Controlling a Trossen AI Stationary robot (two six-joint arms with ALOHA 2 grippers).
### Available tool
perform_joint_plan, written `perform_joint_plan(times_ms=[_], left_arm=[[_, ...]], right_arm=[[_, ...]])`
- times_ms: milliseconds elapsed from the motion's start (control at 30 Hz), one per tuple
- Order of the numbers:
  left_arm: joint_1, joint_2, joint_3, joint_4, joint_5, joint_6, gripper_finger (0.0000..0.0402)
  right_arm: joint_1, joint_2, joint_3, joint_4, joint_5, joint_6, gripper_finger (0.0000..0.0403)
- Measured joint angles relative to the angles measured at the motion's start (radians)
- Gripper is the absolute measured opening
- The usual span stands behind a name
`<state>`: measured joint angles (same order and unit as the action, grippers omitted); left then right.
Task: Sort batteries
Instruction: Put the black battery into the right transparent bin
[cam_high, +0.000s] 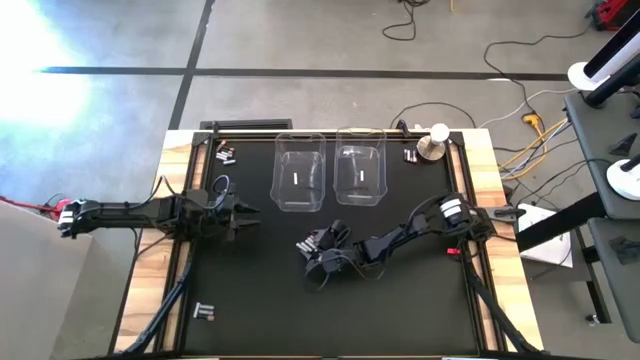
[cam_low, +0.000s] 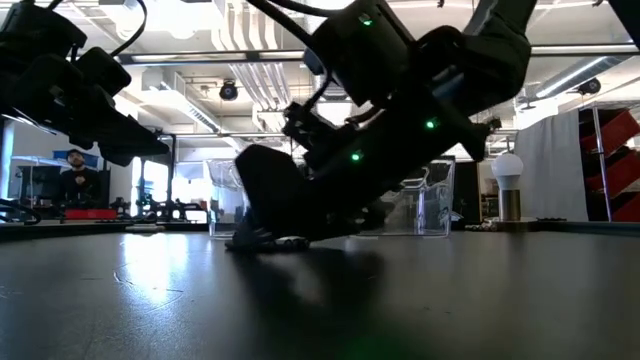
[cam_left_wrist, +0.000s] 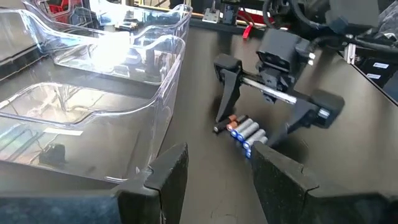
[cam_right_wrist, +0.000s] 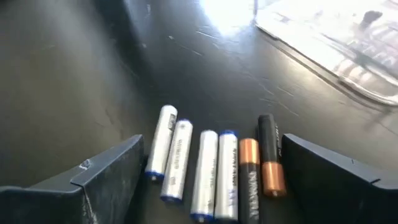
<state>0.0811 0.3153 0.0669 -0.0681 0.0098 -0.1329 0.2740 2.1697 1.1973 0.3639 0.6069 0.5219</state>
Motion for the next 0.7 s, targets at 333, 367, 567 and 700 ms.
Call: perform_joint_plan(times_ms=[333, 367, 567, 700], left_arm=[[0.000, 0.001, 0.000, 0.001, 0.000, 0.000, 0.0155], [0.000, 0.001, 0.000, 0.001, 0.000, 0.000, 0.0155], [0.000, 0.001, 0.000, 0.001, 0.000, 0.000, 0.0155], [0.000, 0.001, 0.000, 0.001, 0.000, 0.000, 0.0155]], right_arm=[[0.010, 0.025, 0.114, -0.149, -0.018, -0.009, 0.0368], [0.012, 0.025, 0.117, -0.154, -0.017, -0.009, 0.0368], [0.017, 0.025, 0.119, -0.155, -0.016, -0.006, 0.0368], [0.022, 0.025, 0.119, -0.159, -0.012, -0.006, 0.0368]])
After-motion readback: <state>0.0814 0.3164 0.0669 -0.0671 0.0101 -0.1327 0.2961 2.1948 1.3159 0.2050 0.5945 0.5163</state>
